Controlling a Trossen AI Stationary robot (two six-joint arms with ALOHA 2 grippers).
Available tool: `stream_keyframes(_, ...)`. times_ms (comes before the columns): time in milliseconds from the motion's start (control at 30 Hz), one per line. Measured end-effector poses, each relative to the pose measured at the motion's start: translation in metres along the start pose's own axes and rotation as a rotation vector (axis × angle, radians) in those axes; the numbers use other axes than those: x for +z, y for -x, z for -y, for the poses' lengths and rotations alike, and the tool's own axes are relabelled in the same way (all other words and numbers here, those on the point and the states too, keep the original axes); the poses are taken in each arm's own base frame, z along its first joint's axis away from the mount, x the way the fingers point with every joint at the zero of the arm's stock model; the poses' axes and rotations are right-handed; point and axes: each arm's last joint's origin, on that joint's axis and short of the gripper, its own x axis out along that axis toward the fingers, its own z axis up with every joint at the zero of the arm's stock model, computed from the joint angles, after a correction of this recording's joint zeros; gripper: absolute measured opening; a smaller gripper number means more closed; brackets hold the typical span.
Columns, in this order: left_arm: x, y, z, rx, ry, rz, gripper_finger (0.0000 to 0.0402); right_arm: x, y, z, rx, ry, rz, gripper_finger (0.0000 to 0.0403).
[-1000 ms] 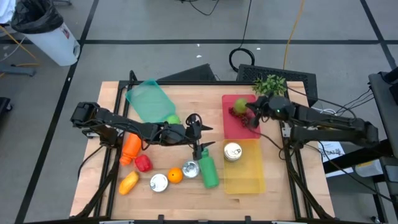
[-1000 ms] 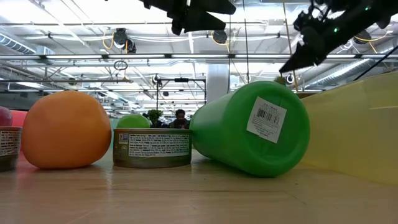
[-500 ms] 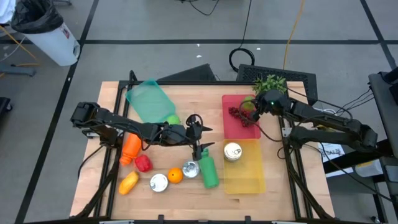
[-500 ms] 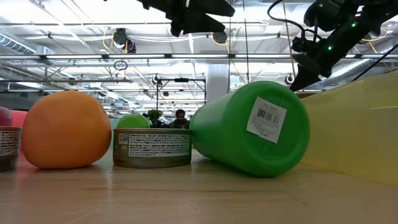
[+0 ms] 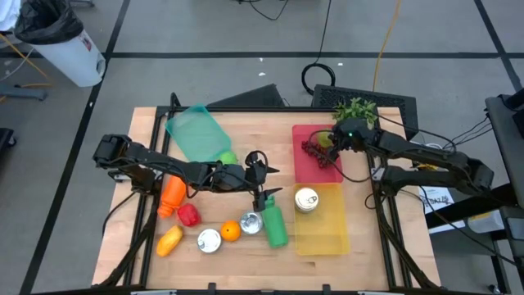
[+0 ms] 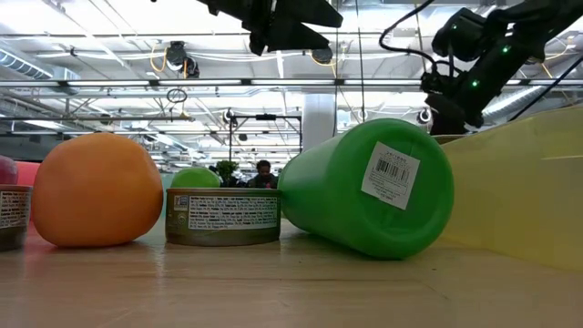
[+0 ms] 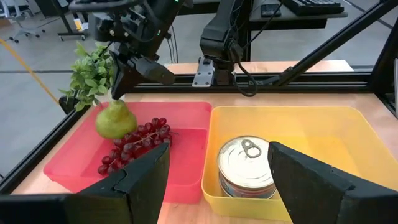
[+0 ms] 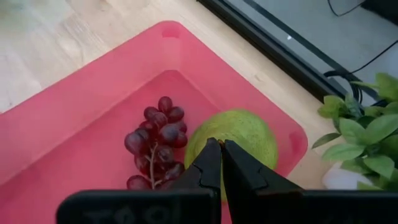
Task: Pick & Place Food Item
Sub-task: Put the green pear into the pink bin
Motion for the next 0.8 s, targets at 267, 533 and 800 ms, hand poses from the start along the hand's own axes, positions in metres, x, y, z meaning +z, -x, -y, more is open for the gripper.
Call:
stream_keyframes(267, -0.0006, 0.0000, 0.0000, 0.000, 0.020, -0.006, 0.0273, -0.0006, -0.0042, 0.0027, -0.016, -0.017, -0.020, 0.0000)
stream_keyframes(533, -0.0008, 0.0000, 0.0000, 0.000, 0.022, -0.008, 0.0273, -0.0006, -0.0042, 0.0029, -0.021, -0.008, -0.018, 0.0000)
stream_keyframes(800, -0.0007, 0.0001, 0.0003, 0.000, 0.052, -0.006, 0.0273, 0.0021, -0.0043, 0.0028, -0.018, -0.001, 0.009, 0.0004)
